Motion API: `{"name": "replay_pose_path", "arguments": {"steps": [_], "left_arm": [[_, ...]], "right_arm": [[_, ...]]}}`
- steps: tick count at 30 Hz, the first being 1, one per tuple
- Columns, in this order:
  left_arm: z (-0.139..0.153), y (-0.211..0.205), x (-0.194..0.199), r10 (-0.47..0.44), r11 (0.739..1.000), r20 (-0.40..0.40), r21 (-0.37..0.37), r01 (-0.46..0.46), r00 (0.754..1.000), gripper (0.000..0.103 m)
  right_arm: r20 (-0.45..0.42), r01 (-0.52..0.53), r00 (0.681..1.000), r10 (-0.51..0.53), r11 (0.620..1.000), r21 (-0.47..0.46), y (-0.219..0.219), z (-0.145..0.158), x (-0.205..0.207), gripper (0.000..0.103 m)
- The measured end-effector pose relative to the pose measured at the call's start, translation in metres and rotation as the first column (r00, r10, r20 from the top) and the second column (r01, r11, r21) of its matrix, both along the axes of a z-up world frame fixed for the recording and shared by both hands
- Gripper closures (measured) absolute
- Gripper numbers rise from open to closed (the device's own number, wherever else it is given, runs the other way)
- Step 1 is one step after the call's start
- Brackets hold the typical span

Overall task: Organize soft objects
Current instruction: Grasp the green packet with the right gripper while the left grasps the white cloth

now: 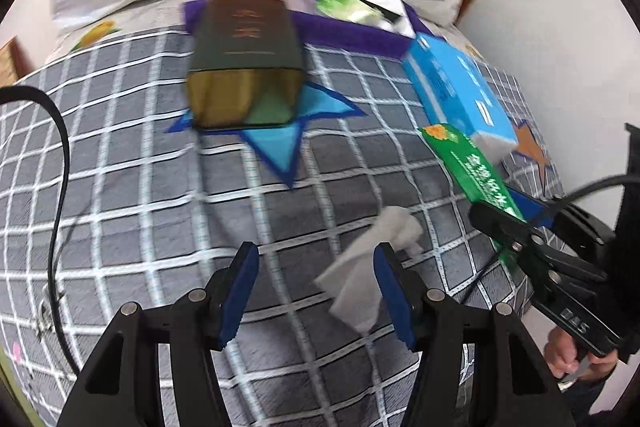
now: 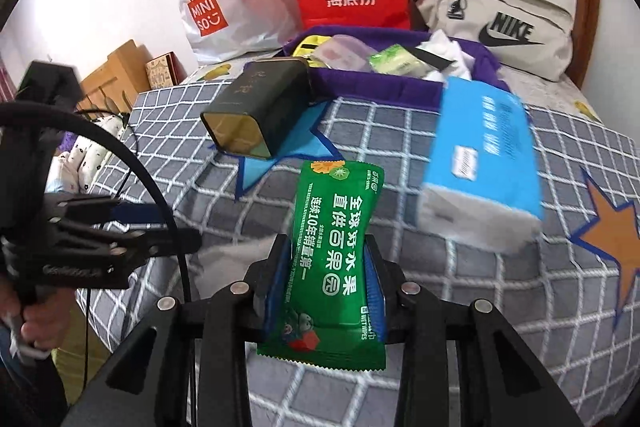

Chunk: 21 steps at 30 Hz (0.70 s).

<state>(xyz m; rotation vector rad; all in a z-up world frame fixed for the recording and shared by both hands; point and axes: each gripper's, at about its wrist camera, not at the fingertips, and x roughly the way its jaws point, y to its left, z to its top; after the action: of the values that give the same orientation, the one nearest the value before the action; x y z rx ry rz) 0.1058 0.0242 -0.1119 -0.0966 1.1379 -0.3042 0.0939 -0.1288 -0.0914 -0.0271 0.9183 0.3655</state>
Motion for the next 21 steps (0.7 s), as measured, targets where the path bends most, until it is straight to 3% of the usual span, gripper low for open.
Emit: {"name": "replay_pose_path", "arguments": {"steps": [4, 8, 11, 16, 21], "left_arm": [[-0.012, -0.028, 0.007, -0.045, 0.997, -0.013, 0.061, 0.046, 0.999, 0.045], [-0.019, -0.052, 0.010, -0.112, 0.991, 0.013, 0.070, 0.110, 0.994, 0.045], [-0.022, -0.066, 0.008, -0.142, 0.983, 0.048, 0.127, 0.135, 0.989, 0.046], [-0.021, -0.076, 0.006, -0.186, 0.976, 0.048, 0.127, 0.178, 0.981, 0.075], [-0.021, -0.073, 0.003, -0.186, 0.979, 0.056, 0.095, 0.181, 0.981, 0.081]], "right_arm": [[-0.011, 0.026, 1.000, -0.026, 1.000, -0.007, -0.016, 0.000, -0.015, 0.068], [-0.019, 0.066, 0.998, -0.065, 0.998, 0.005, -0.036, -0.003, -0.027, 0.068], [-0.037, 0.092, 0.995, -0.092, 0.996, 0.002, -0.047, -0.008, -0.027, 0.068], [-0.062, 0.130, 0.990, -0.128, 0.991, 0.033, -0.065, -0.013, -0.026, 0.068], [-0.074, 0.154, 0.986, -0.151, 0.987, 0.036, -0.072, -0.017, -0.023, 0.068]]}}
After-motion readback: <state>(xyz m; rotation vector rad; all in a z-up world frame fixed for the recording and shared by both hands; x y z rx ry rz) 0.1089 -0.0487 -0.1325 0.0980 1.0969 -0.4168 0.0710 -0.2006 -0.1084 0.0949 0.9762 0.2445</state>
